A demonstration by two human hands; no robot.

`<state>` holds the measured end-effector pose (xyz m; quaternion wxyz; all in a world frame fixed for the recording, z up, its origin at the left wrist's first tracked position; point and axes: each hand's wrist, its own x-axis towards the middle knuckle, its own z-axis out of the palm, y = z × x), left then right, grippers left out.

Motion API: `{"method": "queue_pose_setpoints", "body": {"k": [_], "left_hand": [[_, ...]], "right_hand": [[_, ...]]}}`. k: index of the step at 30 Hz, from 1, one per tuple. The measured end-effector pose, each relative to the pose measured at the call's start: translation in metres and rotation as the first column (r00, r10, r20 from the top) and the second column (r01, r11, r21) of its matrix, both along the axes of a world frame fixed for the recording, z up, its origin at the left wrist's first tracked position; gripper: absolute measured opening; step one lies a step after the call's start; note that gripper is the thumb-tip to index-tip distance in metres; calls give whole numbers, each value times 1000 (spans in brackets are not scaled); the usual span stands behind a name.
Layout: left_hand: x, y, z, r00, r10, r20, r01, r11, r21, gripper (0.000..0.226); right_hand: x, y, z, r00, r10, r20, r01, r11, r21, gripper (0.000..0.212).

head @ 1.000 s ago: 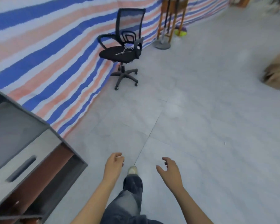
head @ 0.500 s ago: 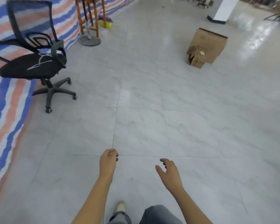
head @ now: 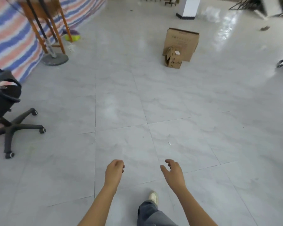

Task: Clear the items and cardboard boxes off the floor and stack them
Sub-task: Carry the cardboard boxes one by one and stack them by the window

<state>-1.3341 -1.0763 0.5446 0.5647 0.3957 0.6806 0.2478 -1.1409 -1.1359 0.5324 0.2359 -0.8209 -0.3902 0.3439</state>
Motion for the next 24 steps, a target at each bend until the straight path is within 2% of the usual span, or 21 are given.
{"method": "queue_pose_setpoints", "body": {"k": [6,10,14,18,24], "left_hand": [[99,88,26,998,-55,24,53,995,82,16],[142,130,20,995,-98,5,97,994,42,13],[172,176,1,999,-29,-30,27,998,-57,14],[204,246,-10,1000,-20,-6,20,998,-59,18],[259,406,0,994,59,94,-59,998,-2,13]], "right_hand": [[100,95,30,997,-81,1,81,990,112,38],[127,126,10,999,-30,16,30,1000,-9,38],[154,162,-6,999,41,35,-37,994,-104,39],[199,229,-11,998,-32,56,36,995,-88,39],[254,362,-2,994,10,107,0,996,-88,37]]}}
